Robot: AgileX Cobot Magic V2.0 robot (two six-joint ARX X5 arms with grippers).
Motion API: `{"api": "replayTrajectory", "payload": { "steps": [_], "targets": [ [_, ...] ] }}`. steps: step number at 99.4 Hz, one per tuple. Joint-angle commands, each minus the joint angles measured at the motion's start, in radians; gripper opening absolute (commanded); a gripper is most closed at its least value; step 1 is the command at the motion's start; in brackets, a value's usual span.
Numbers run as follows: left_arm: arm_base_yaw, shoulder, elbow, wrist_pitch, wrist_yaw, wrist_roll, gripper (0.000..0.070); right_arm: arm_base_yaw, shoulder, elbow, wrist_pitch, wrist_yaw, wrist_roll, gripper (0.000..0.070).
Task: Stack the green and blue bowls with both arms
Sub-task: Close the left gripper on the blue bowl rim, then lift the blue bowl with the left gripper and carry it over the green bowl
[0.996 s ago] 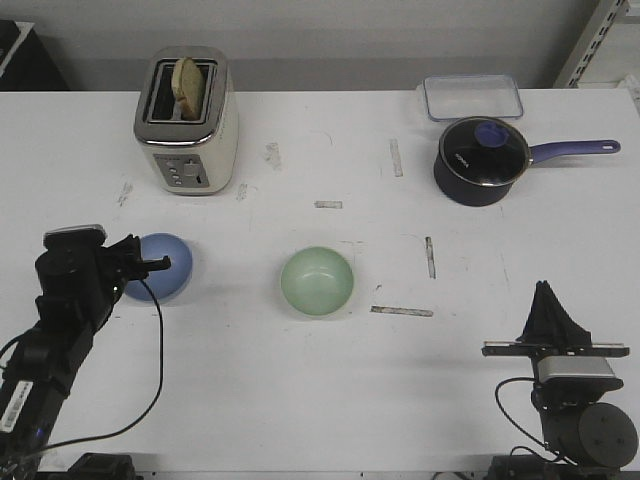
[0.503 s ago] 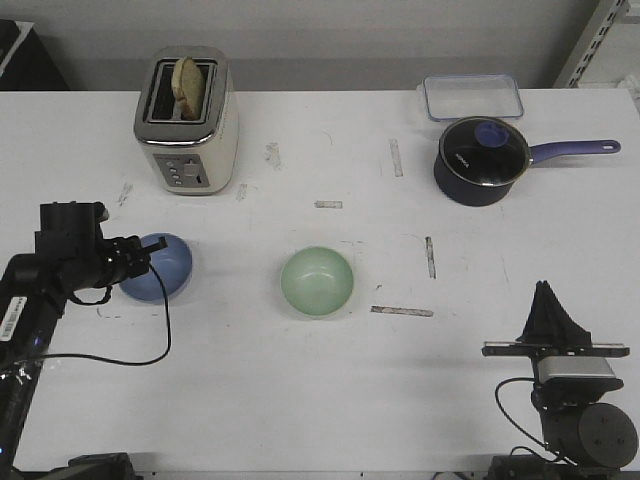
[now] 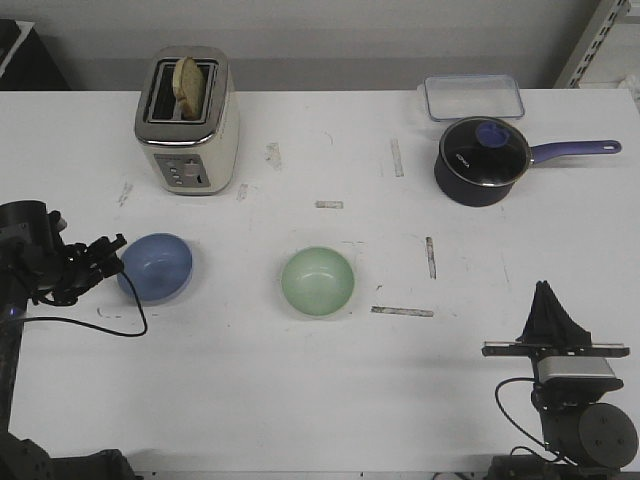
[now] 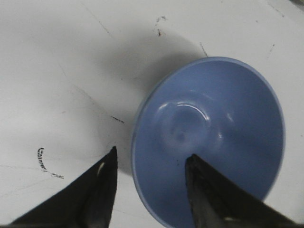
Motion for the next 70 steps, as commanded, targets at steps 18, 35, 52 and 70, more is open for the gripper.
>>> {"api": "replayTrajectory", "payload": {
  "steps": [18, 35, 52, 70],
  "targets": [
    [0.014, 0.105, 0.021, 0.008, 0.005, 0.042, 0.0476, 0.001, -0.003, 0.006, 0.013, 0.002, -0.004, 0.0],
    [-0.01, 0.193, 0.021, 0.043, 0.005, 0.042, 0.0456, 0.001, -0.003, 0.006, 0.013, 0.002, -0.004, 0.0],
    [-0.035, 0.268, 0.021, 0.05, 0.004, 0.042, 0.0253, 0.001, -0.003, 0.006, 0.013, 0.002, -0.004, 0.0],
    [-0.053, 0.296, 0.021, 0.071, 0.004, 0.04, 0.012, 0.001, -0.003, 0.006, 0.013, 0.002, -0.004, 0.0]
  ]
}}
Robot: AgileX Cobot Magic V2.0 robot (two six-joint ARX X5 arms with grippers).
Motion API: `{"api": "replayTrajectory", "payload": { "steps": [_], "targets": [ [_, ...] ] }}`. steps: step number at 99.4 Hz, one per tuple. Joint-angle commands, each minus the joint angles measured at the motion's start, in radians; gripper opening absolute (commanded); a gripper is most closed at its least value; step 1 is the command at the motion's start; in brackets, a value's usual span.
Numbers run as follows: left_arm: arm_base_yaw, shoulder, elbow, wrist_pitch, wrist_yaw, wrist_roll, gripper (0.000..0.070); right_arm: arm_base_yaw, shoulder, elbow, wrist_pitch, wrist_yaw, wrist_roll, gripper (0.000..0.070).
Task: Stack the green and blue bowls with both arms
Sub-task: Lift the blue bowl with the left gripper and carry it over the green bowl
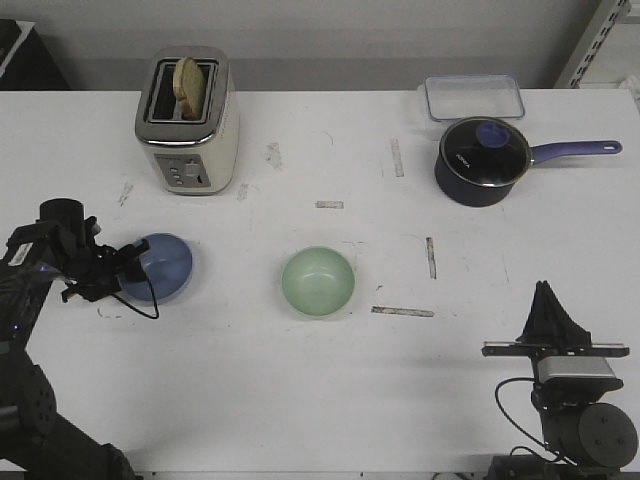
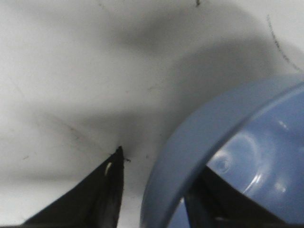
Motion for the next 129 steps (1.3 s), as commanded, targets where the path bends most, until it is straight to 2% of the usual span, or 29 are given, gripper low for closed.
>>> {"api": "replayTrajectory", "payload": {
  "steps": [1, 13, 27, 53, 65, 79, 108, 129],
  "targets": [
    [-0.002, 0.024, 0.017, 0.003, -0.001, 0.011, 0.0112, 0.001, -0.003, 0.006, 0.013, 0.002, -0.004, 0.0],
    [-0.008, -0.006, 0.017, 0.006, -0.001, 0.009, 0.0, 0.001, -0.003, 0.006, 0.013, 0.002, -0.004, 0.0],
    [-0.01, -0.063, 0.019, 0.004, 0.004, -0.009, 0.0, 0.001, -0.003, 0.006, 0.013, 0.002, -0.004, 0.0],
    [-0.051, -0.14, 0.085, -0.016, 0.096, -0.054, 0.0, 0.001, -0.003, 0.006, 0.013, 0.002, -0.004, 0.0],
    [-0.137, -0.139, 0.15, -0.026, 0.102, -0.066, 0.0, 0.001, -0.003, 0.006, 0.013, 0.002, -0.004, 0.0],
    [-0.262, -0.139, 0.193, 0.025, 0.103, -0.135, 0.0, 0.001, -0.003, 0.006, 0.013, 0.002, -0.004, 0.0],
    [-0.526, -0.1, 0.195, 0.148, 0.111, -0.221, 0.0001, 0.001, -0.003, 0.006, 0.013, 0.002, -0.004, 0.0],
    [-0.667, -0.034, 0.195, 0.185, 0.115, -0.257, 0.0005, 0.001, -0.003, 0.006, 0.013, 0.002, -0.004, 0.0]
  ]
}}
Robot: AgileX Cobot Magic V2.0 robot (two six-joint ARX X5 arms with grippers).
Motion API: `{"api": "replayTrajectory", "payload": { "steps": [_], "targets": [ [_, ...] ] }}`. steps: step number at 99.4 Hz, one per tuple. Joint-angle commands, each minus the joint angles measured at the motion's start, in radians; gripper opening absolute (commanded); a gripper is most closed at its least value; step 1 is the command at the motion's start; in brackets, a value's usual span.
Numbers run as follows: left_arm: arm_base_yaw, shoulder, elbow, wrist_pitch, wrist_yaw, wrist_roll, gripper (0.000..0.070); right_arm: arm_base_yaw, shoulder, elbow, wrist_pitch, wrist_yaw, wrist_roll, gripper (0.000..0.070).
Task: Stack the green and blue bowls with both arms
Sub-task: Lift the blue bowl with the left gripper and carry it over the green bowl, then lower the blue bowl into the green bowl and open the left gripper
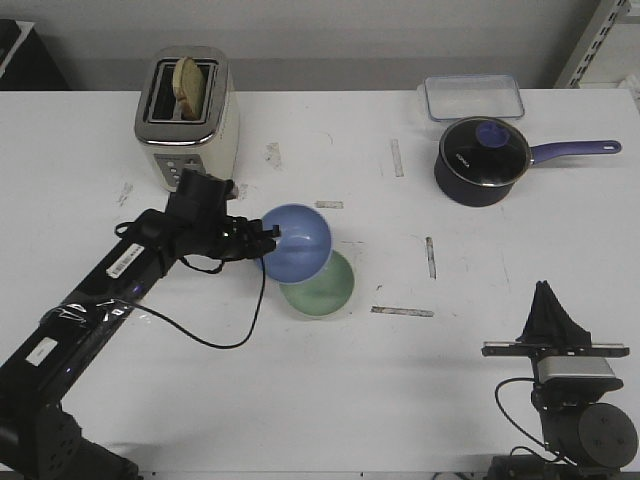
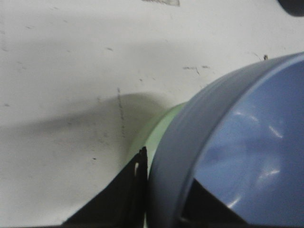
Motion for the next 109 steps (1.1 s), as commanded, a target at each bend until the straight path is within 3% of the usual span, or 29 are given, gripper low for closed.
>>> {"api": "replayTrajectory", "payload": {
  "steps": [1, 19, 49, 61, 68, 109],
  "targets": [
    [-0.027, 0.034, 0.023, 0.006, 0.006, -0.026, 0.0006, 0.001, -0.003, 0.006, 0.013, 0.002, -0.004, 0.0],
    [-0.084, 0.074, 0.023, 0.006, 0.005, -0.029, 0.0086, 0.001, -0.003, 0.006, 0.013, 0.002, -0.004, 0.0],
    [-0.113, 0.098, 0.023, 0.019, 0.005, -0.026, 0.0094, 0.001, -0.003, 0.006, 0.013, 0.002, -0.004, 0.0],
    [-0.12, 0.098, 0.023, 0.027, 0.006, -0.028, 0.0213, 0.001, -0.003, 0.006, 0.013, 0.002, -0.004, 0.0],
    [-0.124, 0.097, 0.023, 0.027, 0.008, -0.028, 0.0244, 0.001, -0.003, 0.006, 0.013, 0.002, -0.004, 0.0],
    [-0.13, 0.02, 0.023, 0.024, 0.028, -0.027, 0.026, 0.001, -0.003, 0.006, 0.013, 0.002, -0.004, 0.0]
  ]
}}
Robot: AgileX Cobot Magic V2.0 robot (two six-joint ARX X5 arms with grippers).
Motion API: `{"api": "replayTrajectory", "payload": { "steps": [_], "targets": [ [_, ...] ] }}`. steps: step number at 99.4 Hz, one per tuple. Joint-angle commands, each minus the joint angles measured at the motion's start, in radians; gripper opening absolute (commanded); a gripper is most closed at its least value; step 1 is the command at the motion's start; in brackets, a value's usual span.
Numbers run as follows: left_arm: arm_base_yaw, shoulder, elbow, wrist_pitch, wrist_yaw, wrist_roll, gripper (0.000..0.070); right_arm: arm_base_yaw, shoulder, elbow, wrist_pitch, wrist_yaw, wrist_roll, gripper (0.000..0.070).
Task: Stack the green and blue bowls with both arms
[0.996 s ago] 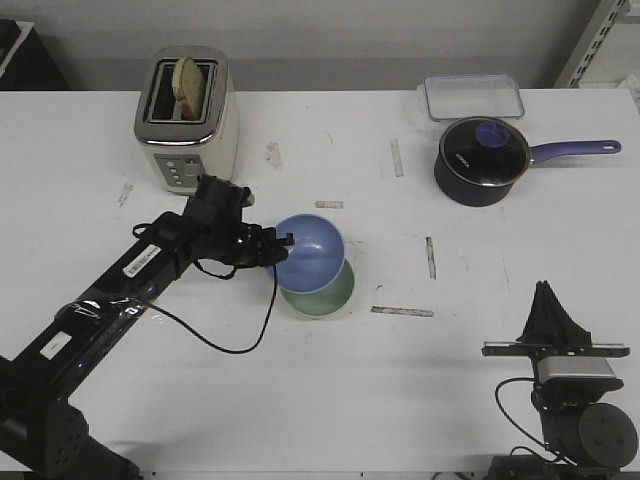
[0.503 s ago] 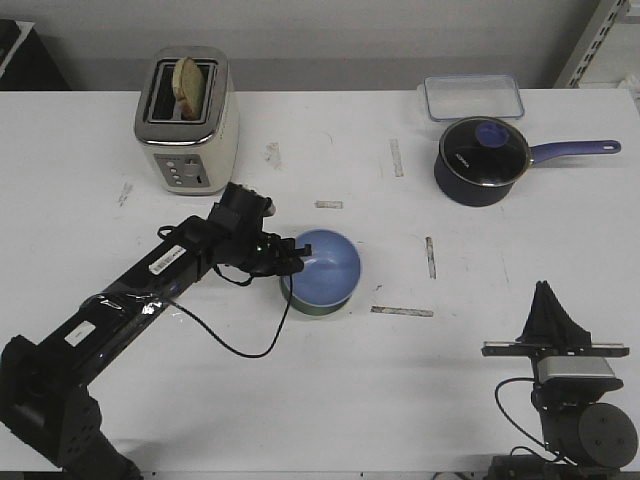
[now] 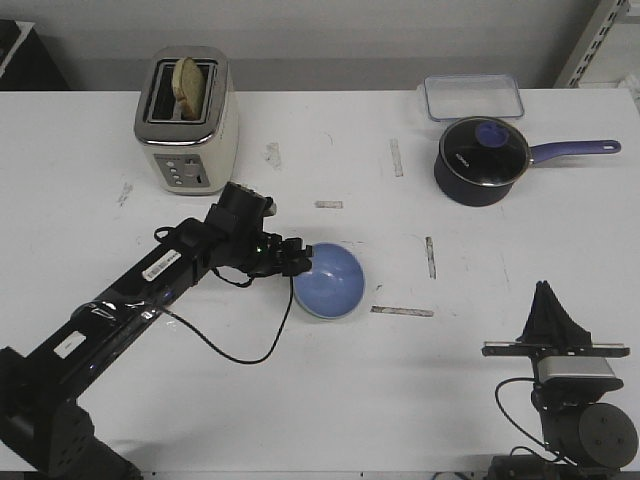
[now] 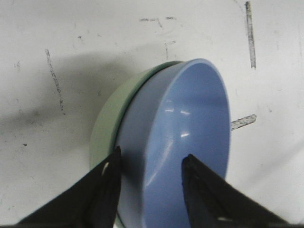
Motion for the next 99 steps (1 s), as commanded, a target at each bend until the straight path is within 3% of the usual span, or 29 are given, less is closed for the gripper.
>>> {"api": "replayTrajectory", "payload": {
  "steps": [1, 19, 41, 54, 67, 81, 99],
  "targets": [
    [-0.01, -0.025, 0.023, 0.002, 0.005, -0.001, 0.026, 0.001, -0.003, 0.006, 0.013, 0.002, -0.004, 0.0],
    [0.002, -0.087, 0.022, 0.001, 0.004, 0.044, 0.0258, 0.001, -0.003, 0.006, 0.013, 0.002, -0.004, 0.0],
    [0.027, -0.155, -0.01, 0.022, 0.003, 0.249, 0.0245, 0.001, -0.003, 0.006, 0.013, 0.002, -0.004, 0.0],
    [0.052, -0.23, -0.126, 0.163, -0.019, 0.346, 0.0241, 0.001, -0.003, 0.006, 0.013, 0.001, -0.004, 0.0],
    [0.076, -0.333, -0.303, 0.365, -0.116, 0.352, 0.0216, 0.001, -0.003, 0.006, 0.013, 0.002, -0.004, 0.0],
    [0.109, -0.452, -0.479, 0.53, -0.287, 0.352, 0.0, 0.001, -0.003, 0.006, 0.013, 0.002, -0.004, 0.0],
    [0.164, -0.603, -0.634, 0.614, -0.454, 0.366, 0.0, 0.001, -0.003, 0.006, 0.013, 0.002, -0.004, 0.0]
  ]
}}
